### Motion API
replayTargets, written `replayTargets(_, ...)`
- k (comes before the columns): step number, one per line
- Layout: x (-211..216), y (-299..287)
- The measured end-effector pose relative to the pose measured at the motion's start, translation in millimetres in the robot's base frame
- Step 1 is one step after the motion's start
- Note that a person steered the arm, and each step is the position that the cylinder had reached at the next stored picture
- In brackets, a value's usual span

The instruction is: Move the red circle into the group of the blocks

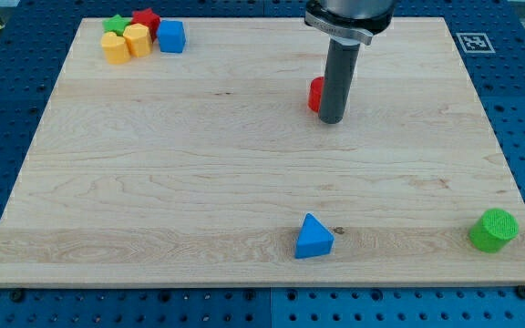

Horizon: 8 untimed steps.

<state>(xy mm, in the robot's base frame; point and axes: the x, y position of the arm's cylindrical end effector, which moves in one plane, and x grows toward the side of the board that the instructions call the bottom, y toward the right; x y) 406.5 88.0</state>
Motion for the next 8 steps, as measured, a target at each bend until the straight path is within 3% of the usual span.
replayTargets(2,-17,19)
replayTargets(3,-31,-9)
replayTargets(8,-47,-9)
